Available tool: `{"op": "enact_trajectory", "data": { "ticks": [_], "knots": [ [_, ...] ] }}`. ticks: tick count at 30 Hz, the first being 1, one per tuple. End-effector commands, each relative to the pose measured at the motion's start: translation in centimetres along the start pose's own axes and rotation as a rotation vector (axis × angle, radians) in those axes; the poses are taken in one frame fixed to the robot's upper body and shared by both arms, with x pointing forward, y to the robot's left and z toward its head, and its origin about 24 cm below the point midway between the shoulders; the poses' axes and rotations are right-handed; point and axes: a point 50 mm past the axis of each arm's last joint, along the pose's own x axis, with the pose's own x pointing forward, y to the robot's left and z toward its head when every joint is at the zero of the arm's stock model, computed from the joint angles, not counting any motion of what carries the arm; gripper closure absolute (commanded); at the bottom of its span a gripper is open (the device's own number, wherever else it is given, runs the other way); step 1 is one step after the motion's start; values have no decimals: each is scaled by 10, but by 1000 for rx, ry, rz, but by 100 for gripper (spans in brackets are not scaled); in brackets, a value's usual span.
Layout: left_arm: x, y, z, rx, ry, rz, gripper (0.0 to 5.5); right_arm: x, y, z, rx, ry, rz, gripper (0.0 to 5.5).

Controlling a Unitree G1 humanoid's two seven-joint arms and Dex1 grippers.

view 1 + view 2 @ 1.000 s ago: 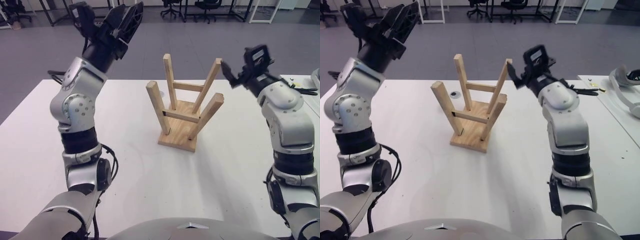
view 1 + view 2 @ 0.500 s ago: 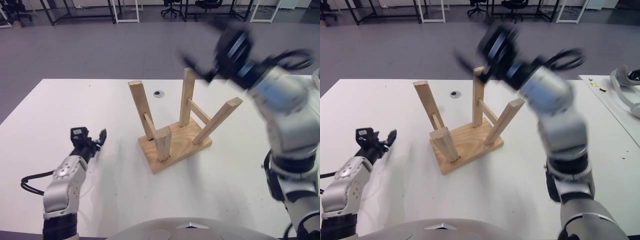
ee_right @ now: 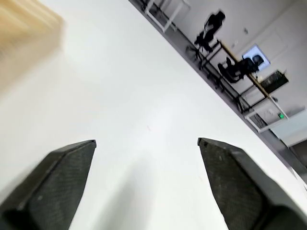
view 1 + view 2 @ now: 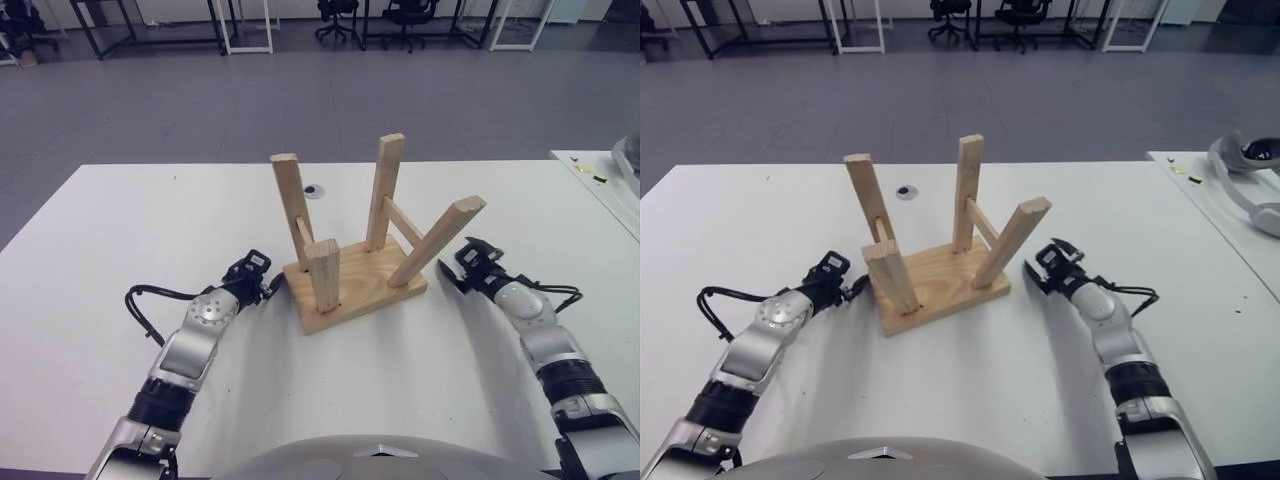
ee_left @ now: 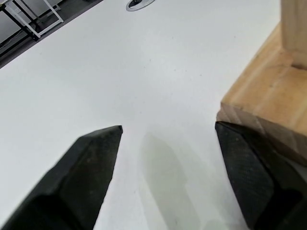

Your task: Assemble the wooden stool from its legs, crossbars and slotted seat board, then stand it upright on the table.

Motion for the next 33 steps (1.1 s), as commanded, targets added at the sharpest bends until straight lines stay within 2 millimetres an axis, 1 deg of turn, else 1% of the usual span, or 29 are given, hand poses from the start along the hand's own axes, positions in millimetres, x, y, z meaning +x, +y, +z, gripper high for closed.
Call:
{"op": "enact_trajectory", "data": {
  "ticks": [1,2,4,5,6,7,8,9,11,14,18,20,22,24,25,27,28,30,32,33],
  "knots": [
    [10,7,-8,-23,23,1,194,-19,47,-28,-20,63,234,150],
    [5,12,-10,-32,7,14,194,-28,51,-27,-12,38,272,150],
    [-15,17,-20,-41,-17,44,194,-45,57,-25,-18,10,331,150],
    [-32,13,-26,-64,-23,33,194,-53,58,-25,-21,12,324,150],
    [-53,3,-35,-82,-17,-2,194,-60,54,-28,-17,39,275,150],
    [-69,-6,-40,-90,-8,-35,194,-67,51,-29,-11,62,235,150],
    [-82,-15,-44,-106,3,-62,194,-73,50,-30,4,80,200,150],
    [-90,-20,-48,-119,23,-74,194,-76,52,-27,23,81,195,150],
    [-95,-28,-54,-138,48,-88,194,-79,65,-19,79,70,232,150],
    [-88,-33,-48,-157,25,-99,194,-85,77,-9,128,64,285,150],
    [-74,-46,-39,-176,-11,-123,194,-81,84,2,136,40,318,150],
    [-74,-56,-30,-215,-53,-188,194,-84,85,5,150,36,326,150],
    [-83,-59,-19,-233,-111,-271,194,-92,85,11,193,24,342,150],
    [-97,-51,-1,-235,-206,-364,194,-104,80,31,315,-38,393,150],
    [-103,-45,8,-231,-247,-402,194,-110,76,40,349,-67,423,150],
    [-116,-28,23,-229,-300,-463,194,-123,59,55,364,-103,447,150],
    [-121,-20,27,-215,-305,-483,194,-127,51,61,357,-111,450,150],
    [-127,-10,32,-181,-291,-517,194,-133,36,68,334,-112,451,150],
    [-132,-9,30,-152,-250,-561,194,-137,24,75,326,-120,438,150],
    [-135,-12,25,-143,-219,-581,194,-138,20,78,322,-126,435,150]
  ]
}}
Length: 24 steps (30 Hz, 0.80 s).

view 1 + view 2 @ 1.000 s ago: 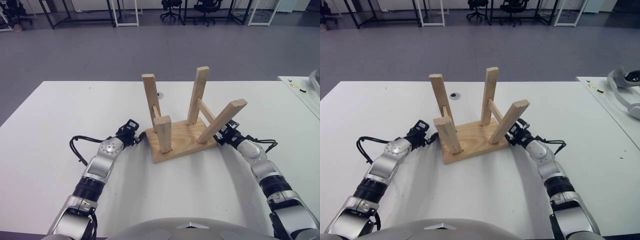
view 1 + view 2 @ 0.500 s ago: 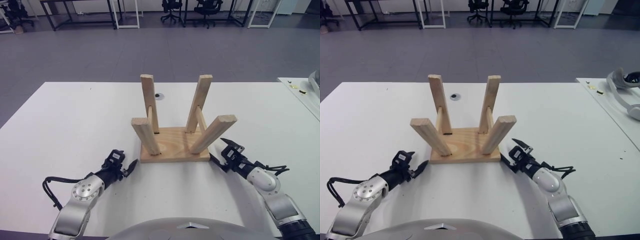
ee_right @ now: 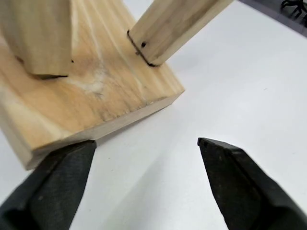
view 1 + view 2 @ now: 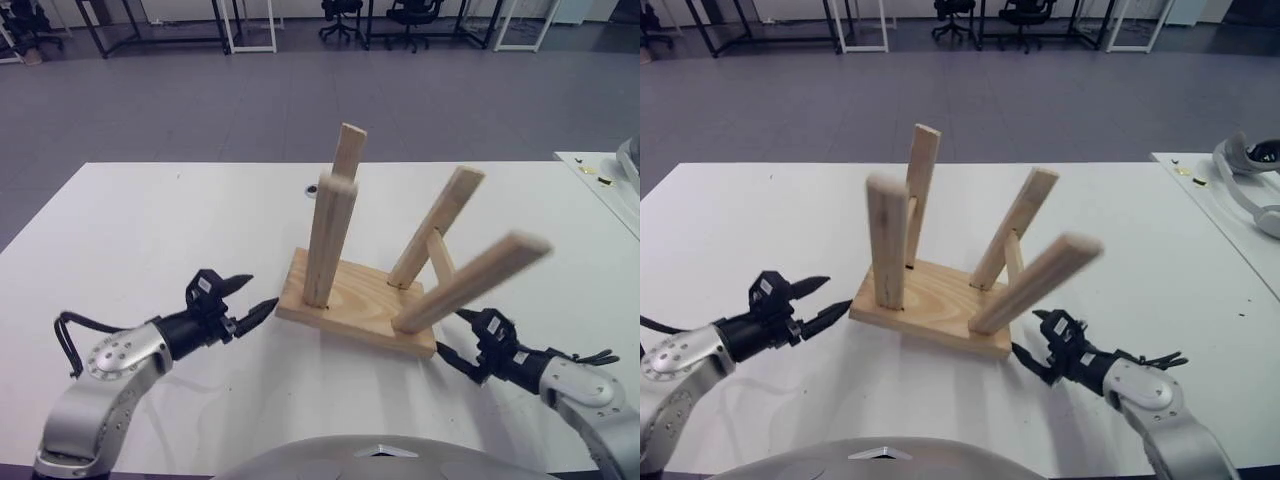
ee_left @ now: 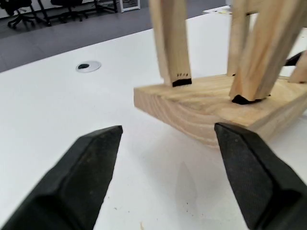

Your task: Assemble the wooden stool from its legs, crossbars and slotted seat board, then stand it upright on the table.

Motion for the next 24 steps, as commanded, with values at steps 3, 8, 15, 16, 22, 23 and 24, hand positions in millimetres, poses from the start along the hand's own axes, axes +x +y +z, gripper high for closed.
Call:
{"op": "enact_trajectory", "data": {
  "ticks": [3,8,15,16,22,23,24],
  "knots": [
    [-3,-32,-13,-11,104,-223,194,-5,4,39,-40,-129,110,150],
    [-5,-27,9,-9,-1,-204,194,-9,5,44,-43,-117,139,150],
    [-13,-19,21,-52,-45,-186,194,-19,4,55,-57,-121,165,150],
    [-13,-20,19,-51,-31,-191,194,-20,4,57,-57,-123,166,150],
    [-27,8,-9,-8,106,-88,194,-29,-6,48,-54,-52,143,150],
    [-31,16,-12,2,129,-71,194,-32,-5,40,-58,8,170,150],
    [-35,22,-15,9,150,-68,194,-35,-5,33,-61,59,197,150]
  ]
}}
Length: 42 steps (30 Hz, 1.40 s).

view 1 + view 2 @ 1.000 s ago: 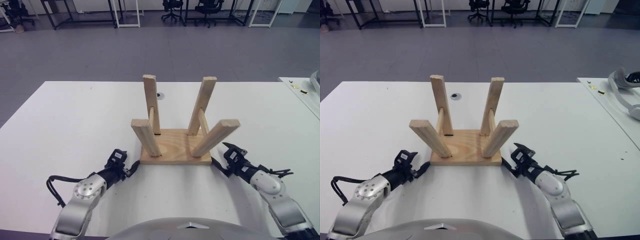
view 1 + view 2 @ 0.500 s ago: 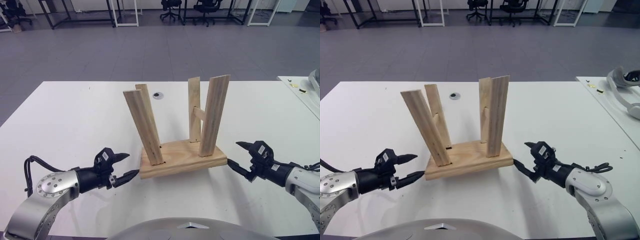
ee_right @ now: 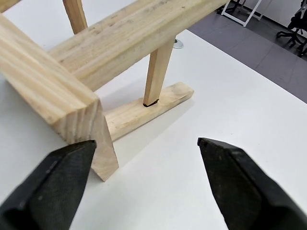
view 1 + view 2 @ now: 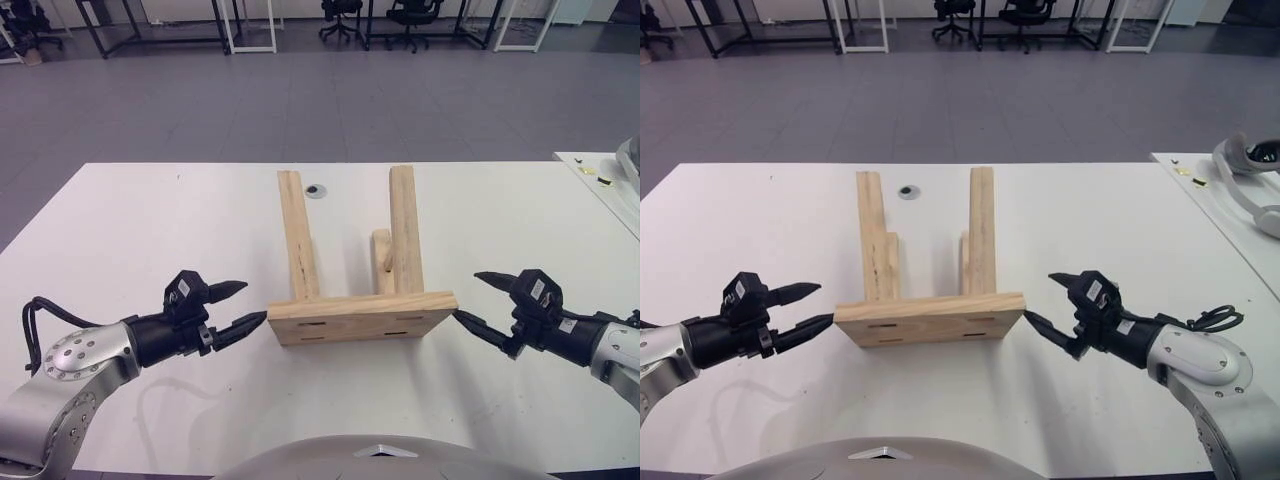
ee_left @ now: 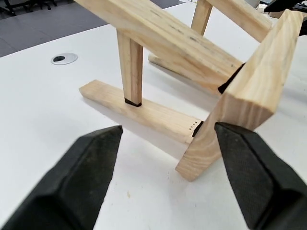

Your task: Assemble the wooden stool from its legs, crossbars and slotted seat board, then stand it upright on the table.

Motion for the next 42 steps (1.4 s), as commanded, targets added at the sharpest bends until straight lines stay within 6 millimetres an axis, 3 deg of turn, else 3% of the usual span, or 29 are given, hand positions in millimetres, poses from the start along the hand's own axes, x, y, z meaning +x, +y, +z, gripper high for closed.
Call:
{"op": "enact_trajectory", "data": {
  "ticks": [1,5,7,12,17,20,23,28,32,36,38,42],
  "knots": [
    [-14,21,-14,39,113,3,194,-8,7,-18,-15,143,148,150],
    [-6,19,-10,94,141,-201,194,9,-5,-20,-71,127,233,150],
    [8,17,-4,125,114,-273,229,23,-11,-17,-93,91,265,150],
    [37,18,-6,182,88,-356,306,47,-8,-4,-100,-7,401,229],
    [44,17,-1,200,61,-395,382,49,-7,1,-95,-41,441,319],
    [44,18,9,215,14,-417,389,45,-11,11,-73,-72,474,350],
    [44,17,34,188,-83,-496,390,37,-9,37,9,-163,603,358],
    [19,17,131,-44,-174,-836,390,1,-34,127,259,-322,964,370],
    [-1,28,190,-333,-132,-1032,392,-16,-55,178,495,-336,1202,399],
    [3,57,227,-529,-177,-961,415,-13,-82,203,671,-342,1228,418],
    [4,66,239,-585,-212,-929,419,-7,-89,204,755,-322,1208,418],
    [17,73,233,-718,-158,-910,419,15,-96,199,941,-270,1216,418]
  ]
}}
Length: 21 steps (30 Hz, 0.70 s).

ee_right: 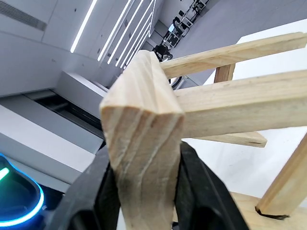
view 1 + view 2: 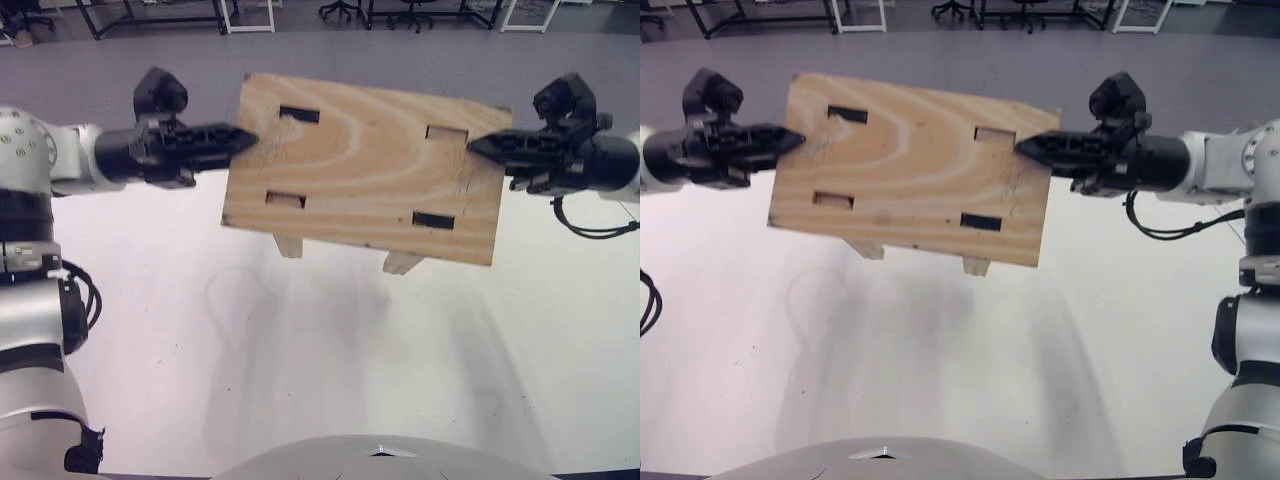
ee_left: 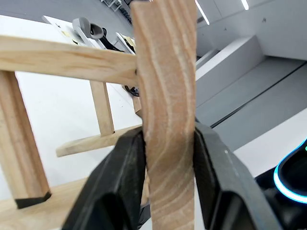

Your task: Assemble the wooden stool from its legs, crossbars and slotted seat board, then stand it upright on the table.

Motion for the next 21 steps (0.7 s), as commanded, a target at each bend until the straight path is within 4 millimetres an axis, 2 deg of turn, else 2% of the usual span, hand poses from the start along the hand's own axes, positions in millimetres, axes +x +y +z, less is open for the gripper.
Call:
{"op": "enact_trajectory", "data": {
  "ticks": [1,7,10,14,17,20,21],
  "knots": [
    [19,-21,19,-47,11,-147,419,29,24,16,114,58,290,418],
    [20,-4,11,-226,11,-204,419,25,-16,4,346,3,363,418],
    [11,11,-10,-337,34,-201,419,15,-31,-15,453,17,349,418],
    [-2,34,-44,-438,92,-75,419,7,-47,-35,562,36,269,418],
    [-6,49,-57,-450,103,4,419,6,-60,-46,583,47,189,418],
    [-8,63,-72,-385,150,132,419,3,-75,-61,525,31,81,418],
    [-9,65,-75,-371,158,152,379,1,-78,-66,502,19,58,418]
  ]
}}
